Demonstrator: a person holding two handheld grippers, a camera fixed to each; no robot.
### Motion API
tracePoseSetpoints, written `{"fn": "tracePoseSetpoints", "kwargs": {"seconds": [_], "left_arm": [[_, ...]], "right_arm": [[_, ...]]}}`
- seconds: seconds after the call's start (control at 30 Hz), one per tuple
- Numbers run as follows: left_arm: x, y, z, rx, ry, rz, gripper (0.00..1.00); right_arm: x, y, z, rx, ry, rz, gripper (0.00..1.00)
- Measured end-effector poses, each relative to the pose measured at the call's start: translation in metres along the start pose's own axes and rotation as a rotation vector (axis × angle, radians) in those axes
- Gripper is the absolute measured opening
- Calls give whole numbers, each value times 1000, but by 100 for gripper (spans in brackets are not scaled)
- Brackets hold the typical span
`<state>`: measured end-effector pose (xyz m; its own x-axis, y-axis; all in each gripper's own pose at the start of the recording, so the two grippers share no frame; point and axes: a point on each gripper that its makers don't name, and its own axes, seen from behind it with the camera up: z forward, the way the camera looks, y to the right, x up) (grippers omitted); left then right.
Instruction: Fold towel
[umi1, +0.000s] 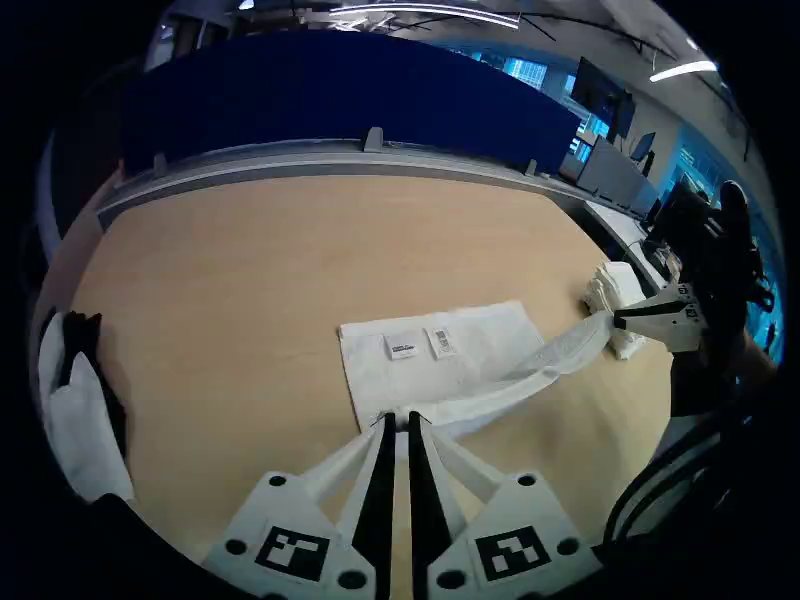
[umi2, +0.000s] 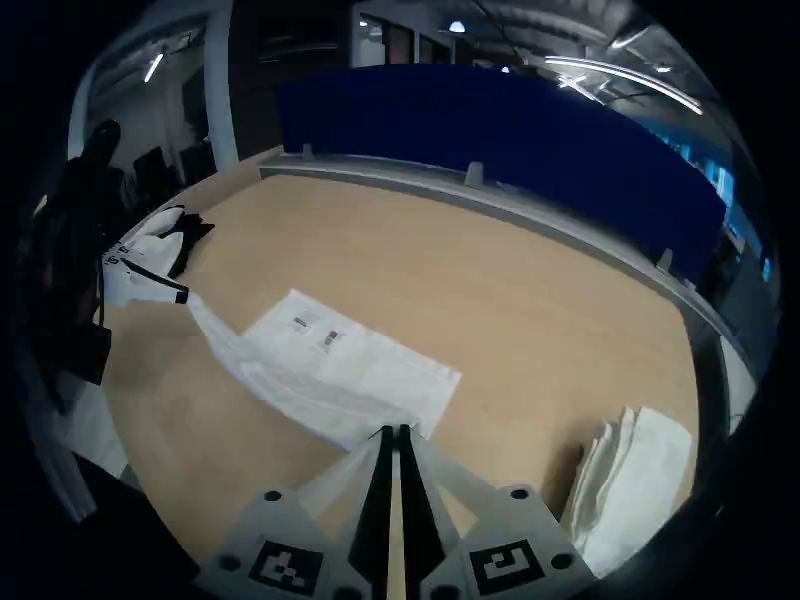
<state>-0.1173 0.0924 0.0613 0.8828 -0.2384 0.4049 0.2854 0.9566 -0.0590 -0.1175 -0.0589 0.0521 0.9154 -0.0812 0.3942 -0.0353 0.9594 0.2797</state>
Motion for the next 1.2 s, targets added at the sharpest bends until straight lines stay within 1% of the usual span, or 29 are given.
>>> {"fn": "tracePoseSetpoints", "kwargs": {"seconds": [0.17, 0.37, 0.5, 0.63, 0.77, 0.87, 1.07, 1.2], "left_arm": [[15, -7, 17, 3, 23, -20, 9], [27, -16, 33, 12, 32, -11, 9], [26, -19, 41, 15, 24, -1, 9], [24, -22, 50, 16, 20, -4, 9], [20, -24, 63, 16, 15, -9, 9], [18, -26, 74, 17, 21, -2, 9], [18, -36, 95, 45, 35, 6, 9], [19, -41, 105, 60, 34, -3, 9]], "right_arm": [[5, 10, 14, -10, -5, -3, 4], [8, 19, 32, -16, -9, 27, 4], [5, 22, 39, -15, -18, 49, 4], [-1, 25, 46, -20, -29, 59, 4], [-7, 29, 55, -28, -41, 65, 4], [-10, 30, 62, -35, -45, 67, 4], [-18, 34, 76, -48, -54, 92, 5], [-20, 40, 82, -66, -51, 124, 6]]}}
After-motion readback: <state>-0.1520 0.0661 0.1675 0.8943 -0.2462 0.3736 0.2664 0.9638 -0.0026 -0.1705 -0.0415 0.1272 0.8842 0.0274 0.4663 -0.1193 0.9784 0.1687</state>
